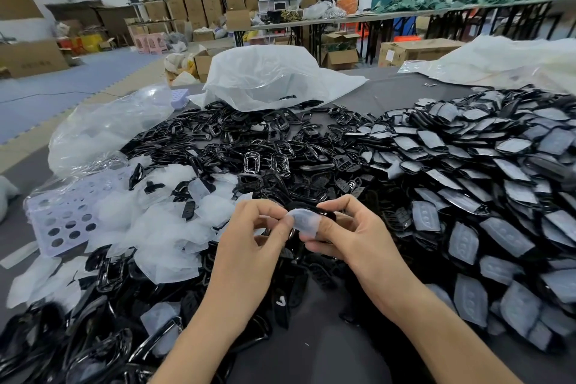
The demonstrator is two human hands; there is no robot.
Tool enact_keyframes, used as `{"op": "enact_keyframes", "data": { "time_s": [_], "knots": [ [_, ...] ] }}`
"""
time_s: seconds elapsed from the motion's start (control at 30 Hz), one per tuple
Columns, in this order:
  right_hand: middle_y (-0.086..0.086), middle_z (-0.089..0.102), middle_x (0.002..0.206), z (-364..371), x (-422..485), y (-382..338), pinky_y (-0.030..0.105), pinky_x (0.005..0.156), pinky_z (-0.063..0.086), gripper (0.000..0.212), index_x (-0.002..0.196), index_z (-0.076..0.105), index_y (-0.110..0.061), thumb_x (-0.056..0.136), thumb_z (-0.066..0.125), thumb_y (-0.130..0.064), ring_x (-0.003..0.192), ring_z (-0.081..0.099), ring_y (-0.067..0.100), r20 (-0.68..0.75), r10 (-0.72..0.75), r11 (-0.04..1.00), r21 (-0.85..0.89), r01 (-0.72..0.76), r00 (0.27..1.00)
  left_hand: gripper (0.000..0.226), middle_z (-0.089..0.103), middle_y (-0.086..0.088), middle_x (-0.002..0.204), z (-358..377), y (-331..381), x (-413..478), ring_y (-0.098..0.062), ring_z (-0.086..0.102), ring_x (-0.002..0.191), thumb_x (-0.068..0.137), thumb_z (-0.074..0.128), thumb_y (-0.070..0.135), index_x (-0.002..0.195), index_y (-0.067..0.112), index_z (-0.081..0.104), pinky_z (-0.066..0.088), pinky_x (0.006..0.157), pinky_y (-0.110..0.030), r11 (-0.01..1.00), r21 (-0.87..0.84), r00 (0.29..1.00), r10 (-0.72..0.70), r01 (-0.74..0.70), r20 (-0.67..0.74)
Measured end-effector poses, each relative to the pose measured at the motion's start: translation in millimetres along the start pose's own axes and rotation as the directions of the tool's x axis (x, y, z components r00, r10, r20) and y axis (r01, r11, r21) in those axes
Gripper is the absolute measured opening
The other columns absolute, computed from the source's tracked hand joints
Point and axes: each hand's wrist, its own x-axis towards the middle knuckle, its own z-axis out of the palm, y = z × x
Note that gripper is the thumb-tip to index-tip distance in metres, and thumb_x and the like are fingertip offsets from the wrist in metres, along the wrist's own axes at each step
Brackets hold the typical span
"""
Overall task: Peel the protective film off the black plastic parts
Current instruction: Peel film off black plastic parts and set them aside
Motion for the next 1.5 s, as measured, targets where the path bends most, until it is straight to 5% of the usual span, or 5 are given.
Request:
{"op": "enact_keyframes", "data": {
  "time_s": [0.5,0.7,1.13,1.3,1.5],
  "knots": [
    [0.014,0.077,0.095,4.5,-3.7,-7.1,0.023,0.072,0.060,0.041,0.104,0.067,-0.009,0.079,0.073,-0.041,0.086,0.077,0.027,0.075,-0.024,1.000,0.011,0.023,0.997,0.015,0.061,0.015,0.070,-5.3,-0.4,6.2,-0.007,0.064,0.065,0.090,0.070,0.013,0.100,0.024,0.066,0.049,0.066,-0.012,0.983,-0.152,0.994,-0.093,0.101,0.055],
    [0.005,0.077,0.082,2.1,-1.2,-0.4,0.019,0.065,0.056,0.014,0.104,0.066,-0.012,0.091,0.070,-0.008,0.071,0.074,0.015,0.004,-0.105,0.986,-0.132,0.104,0.994,0.012,0.071,0.005,0.080,-3.2,0.2,2.5,-0.011,0.067,0.072,0.095,0.064,0.014,0.101,0.023,0.068,0.055,0.073,-0.020,0.969,-0.209,0.983,-0.096,0.128,0.157],
    [0.003,0.075,0.081,1.6,-4.1,-2.9,0.022,0.066,0.057,0.006,0.095,0.068,-0.024,0.091,0.072,-0.021,0.070,0.071,0.014,0.008,-0.143,0.973,-0.183,0.142,0.990,0.017,0.074,-0.002,0.078,-4.8,6.3,0.2,-0.012,0.071,0.074,0.095,0.062,0.005,0.104,0.017,0.071,0.054,0.070,-0.017,0.954,-0.238,0.966,-0.130,0.184,0.224],
    [-0.021,0.068,0.101,-0.8,-8.6,0.1,0.015,0.081,0.049,0.014,0.102,0.067,-0.041,0.094,0.069,-0.029,0.098,0.065,0.002,0.123,-0.419,0.612,-0.694,0.379,0.900,0.013,0.074,-0.004,0.074,1.2,1.7,-2.1,-0.012,0.070,0.070,0.093,0.065,0.009,0.096,0.020,0.071,0.055,0.073,-0.020,0.983,-0.106,0.972,-0.124,0.147,0.199],
    [-0.019,0.067,0.097,0.4,-10.5,1.0,0.024,0.072,0.055,0.012,0.100,0.072,-0.030,0.094,0.064,-0.036,0.088,0.064,0.001,0.216,-0.591,0.241,-0.872,0.426,0.777,0.015,0.075,0.001,0.077,2.9,0.2,-3.2,-0.011,0.070,0.076,0.094,0.064,0.015,0.093,0.028,0.071,0.056,0.079,-0.027,0.989,-0.023,0.970,-0.139,0.146,0.201]
  ]
}}
